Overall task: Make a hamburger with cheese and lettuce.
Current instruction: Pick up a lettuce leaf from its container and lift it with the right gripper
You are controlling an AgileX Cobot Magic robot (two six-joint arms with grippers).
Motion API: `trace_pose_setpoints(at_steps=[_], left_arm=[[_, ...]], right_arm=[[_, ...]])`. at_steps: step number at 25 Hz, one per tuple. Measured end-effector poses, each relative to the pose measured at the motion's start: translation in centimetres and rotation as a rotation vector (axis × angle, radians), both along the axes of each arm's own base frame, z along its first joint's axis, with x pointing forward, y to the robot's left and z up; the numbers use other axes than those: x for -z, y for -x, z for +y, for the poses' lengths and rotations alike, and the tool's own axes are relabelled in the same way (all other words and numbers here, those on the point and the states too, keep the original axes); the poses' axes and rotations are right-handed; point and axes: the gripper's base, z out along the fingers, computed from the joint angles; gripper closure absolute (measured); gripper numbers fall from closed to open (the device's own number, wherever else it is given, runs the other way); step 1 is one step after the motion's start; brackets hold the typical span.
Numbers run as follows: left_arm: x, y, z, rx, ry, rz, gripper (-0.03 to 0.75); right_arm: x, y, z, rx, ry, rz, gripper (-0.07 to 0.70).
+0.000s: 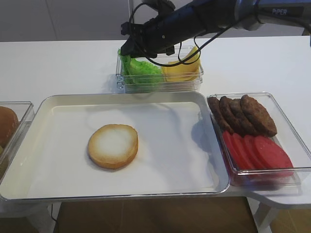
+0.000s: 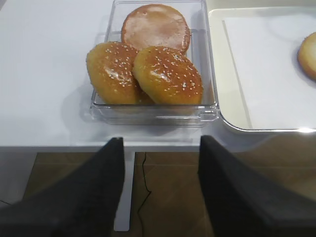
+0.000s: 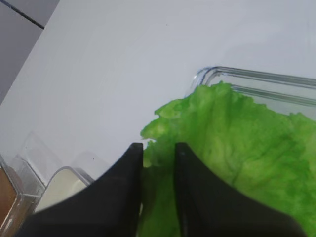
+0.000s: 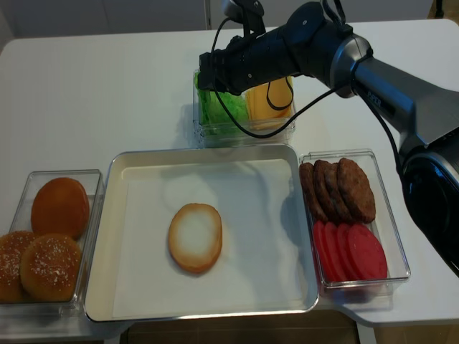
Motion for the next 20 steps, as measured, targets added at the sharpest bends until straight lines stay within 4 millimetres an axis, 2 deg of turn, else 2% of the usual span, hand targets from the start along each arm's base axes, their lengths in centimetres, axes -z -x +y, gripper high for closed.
trace_pose_setpoints(at_steps=[8, 13, 15, 17, 20], left_arm=[[0.0, 0.0, 0.0, 0.000, 0.000, 0.000, 0.353], [0.0, 0.0, 0.0, 0.000, 0.000, 0.000, 0.353], [0.0, 0.0, 0.0, 0.000, 0.000, 0.000, 0.353], [0.0, 0.0, 0.0, 0.000, 0.000, 0.000, 0.353], [0.0, 0.0, 0.0, 0.000, 0.000, 0.000, 0.353]], right_arm=[[-1.1, 0.2, -0.1, -0.002, -0.007, -0.022, 0.489], [-1.5, 0.3, -0.1, -0.004, -0.009, -0.034, 0.570], [-1.5, 0.3, -0.1, -0.004, -0.007, -0.035, 0.576], [-1.5, 0.3, -0.2, -0.004, -0.006, -0.034, 0.540], [-1.5, 0.3, -0.2, -0.004, -0.005, -0.034, 0.387]])
